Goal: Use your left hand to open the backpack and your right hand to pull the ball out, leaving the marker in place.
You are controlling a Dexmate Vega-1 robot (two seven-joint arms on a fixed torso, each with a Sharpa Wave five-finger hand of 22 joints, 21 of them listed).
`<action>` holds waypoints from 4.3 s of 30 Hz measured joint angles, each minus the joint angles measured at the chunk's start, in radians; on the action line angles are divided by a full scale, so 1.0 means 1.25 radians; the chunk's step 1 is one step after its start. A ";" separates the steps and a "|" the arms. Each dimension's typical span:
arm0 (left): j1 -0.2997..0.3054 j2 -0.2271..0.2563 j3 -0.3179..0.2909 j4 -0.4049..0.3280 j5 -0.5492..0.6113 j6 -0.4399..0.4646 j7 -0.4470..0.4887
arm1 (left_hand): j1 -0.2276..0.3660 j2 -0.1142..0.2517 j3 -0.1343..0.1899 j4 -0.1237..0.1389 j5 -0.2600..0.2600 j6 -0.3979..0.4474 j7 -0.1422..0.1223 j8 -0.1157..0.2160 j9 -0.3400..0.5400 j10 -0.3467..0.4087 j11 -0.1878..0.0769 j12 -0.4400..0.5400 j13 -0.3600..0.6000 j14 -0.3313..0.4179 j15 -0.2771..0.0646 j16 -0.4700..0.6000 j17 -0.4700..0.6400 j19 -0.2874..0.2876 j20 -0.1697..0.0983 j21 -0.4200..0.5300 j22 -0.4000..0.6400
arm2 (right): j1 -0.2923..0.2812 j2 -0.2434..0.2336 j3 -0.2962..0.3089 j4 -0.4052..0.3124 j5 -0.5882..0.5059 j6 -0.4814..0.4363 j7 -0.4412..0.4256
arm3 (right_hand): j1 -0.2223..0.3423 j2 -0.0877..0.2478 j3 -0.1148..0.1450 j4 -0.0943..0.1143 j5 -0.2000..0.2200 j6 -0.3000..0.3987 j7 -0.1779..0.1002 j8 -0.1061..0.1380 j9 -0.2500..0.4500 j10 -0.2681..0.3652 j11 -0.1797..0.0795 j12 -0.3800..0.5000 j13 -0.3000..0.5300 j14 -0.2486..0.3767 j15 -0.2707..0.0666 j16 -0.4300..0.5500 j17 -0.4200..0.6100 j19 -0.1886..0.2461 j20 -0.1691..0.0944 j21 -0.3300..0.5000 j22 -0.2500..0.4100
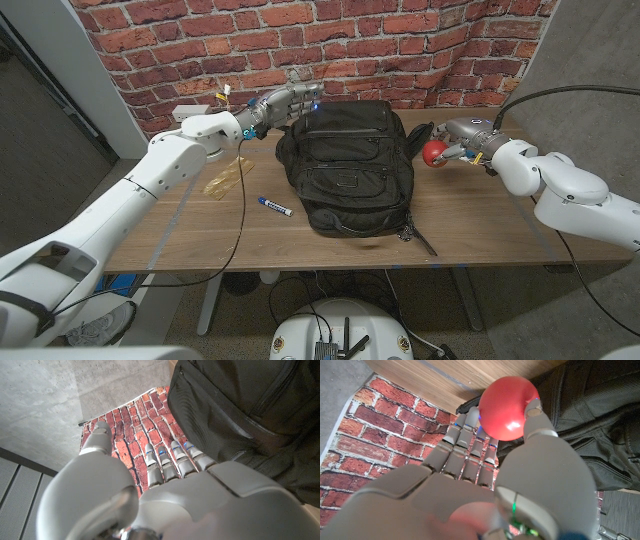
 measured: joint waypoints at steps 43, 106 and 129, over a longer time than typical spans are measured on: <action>0.137 -0.101 -0.045 0.051 0.044 -0.152 0.231 | -0.035 0.041 -0.005 0.012 0.000 -0.021 0.004 0.003 0.000 -0.019 0.013 0.004 0.000 -0.029 0.003 0.005 0.000 -0.010 0.001 0.000 0.002 | 0.075 0.057 -0.054 0.193 -0.025 0.122 -0.019 | 0.000 0.000 -0.004 0.006 0.001 -0.001 -0.001 0.002 0.000 -0.001 -0.001 0.008 0.000 -0.002 0.002 -0.024 0.000 0.000 0.000 0.003 0.000; 0.211 -0.120 -0.099 0.106 0.010 -0.172 0.337 | -0.044 0.067 -0.001 0.001 0.000 -0.026 0.000 0.006 0.000 -0.034 0.015 0.004 0.000 -0.043 0.003 0.007 0.000 -0.014 -0.003 0.004 0.000 | 0.173 0.157 -0.160 0.380 -0.070 0.156 -0.028 | 0.005 0.020 -0.022 0.009 -0.003 -0.059 -0.027 -0.037 0.007 -0.045 -0.044 -0.029 0.000 -0.096 0.011 -0.092 0.001 -0.016 0.001 0.002 0.002; 0.164 -0.137 -0.088 0.174 0.003 -0.160 0.316 | -0.047 0.071 0.004 -0.003 0.000 -0.023 -0.003 0.010 0.000 -0.034 0.015 0.010 0.000 -0.043 0.003 0.007 0.000 -0.014 -0.003 0.004 0.000 | 0.190 0.157 -0.168 0.375 -0.056 0.145 0.003 | -0.007 0.007 -0.047 0.008 0.004 -0.228 0.006 -0.110 -0.002 -0.170 -0.064 -0.143 0.141 -0.264 0.022 -0.173 -0.008 -0.080 0.007 -0.028 -0.002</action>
